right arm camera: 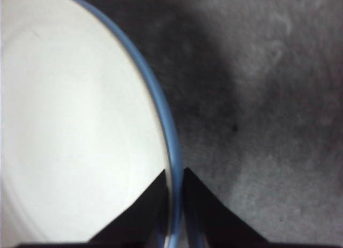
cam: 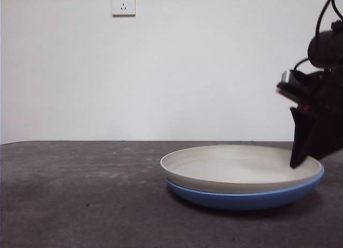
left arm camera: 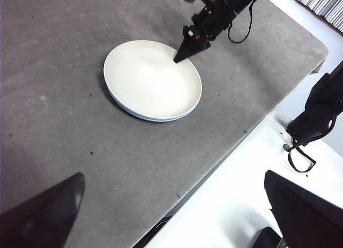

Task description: Pick up the white plate, put it on the blue plate, put it on desk

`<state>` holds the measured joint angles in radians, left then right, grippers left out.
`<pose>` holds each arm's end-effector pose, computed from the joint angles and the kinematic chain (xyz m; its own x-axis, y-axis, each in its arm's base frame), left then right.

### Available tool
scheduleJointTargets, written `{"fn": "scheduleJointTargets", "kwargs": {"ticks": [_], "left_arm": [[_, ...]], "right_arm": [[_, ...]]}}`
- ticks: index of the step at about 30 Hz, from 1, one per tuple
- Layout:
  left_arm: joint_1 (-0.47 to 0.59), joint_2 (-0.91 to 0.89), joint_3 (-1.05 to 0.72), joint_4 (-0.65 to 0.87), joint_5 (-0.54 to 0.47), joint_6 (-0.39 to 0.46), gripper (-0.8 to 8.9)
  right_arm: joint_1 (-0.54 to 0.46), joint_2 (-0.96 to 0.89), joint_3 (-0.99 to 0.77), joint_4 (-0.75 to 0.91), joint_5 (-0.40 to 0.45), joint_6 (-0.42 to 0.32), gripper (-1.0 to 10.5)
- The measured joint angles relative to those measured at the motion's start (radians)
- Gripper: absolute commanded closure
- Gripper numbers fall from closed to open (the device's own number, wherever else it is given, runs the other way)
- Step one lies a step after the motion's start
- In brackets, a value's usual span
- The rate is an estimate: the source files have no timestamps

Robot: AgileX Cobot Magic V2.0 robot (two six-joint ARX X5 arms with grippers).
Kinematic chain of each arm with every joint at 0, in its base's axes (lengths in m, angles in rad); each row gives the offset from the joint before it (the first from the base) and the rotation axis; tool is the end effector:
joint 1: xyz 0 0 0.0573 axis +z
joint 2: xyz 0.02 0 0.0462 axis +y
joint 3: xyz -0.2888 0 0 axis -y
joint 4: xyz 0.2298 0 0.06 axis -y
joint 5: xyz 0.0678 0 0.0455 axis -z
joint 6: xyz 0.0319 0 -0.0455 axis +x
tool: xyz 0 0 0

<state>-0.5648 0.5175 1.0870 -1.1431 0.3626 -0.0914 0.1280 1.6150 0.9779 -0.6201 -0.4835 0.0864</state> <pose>0.0042 -0.0161 0.3678 0.4735 -0.7200 -0.5074 0.7071 0.6542 -0.2683 0.2786 0.0508 0.2122 0.2115 0.4959 -0.8422 -0.1729 0.8671 0.4672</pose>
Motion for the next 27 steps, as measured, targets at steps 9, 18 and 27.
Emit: {"fn": "scheduleJointTargets", "kwargs": {"ticks": [9, 18, 27], "left_arm": [[0.0, 0.0, 0.0, 0.003, 0.0, 0.0, 2.3], [0.0, 0.0, 0.0, 0.003, 0.0, 0.0, 2.31], [0.0, 0.0, 0.0, 0.003, 0.0, 0.0, 2.3]], "right_arm": [[0.084, -0.033, 0.129, -0.043, -0.011, 0.081, 9.4], [0.248, -0.031, 0.14, 0.05, 0.002, 0.216, 9.4], [0.307, 0.039, 0.14, 0.103, 0.051, 0.285, 9.4]]}}
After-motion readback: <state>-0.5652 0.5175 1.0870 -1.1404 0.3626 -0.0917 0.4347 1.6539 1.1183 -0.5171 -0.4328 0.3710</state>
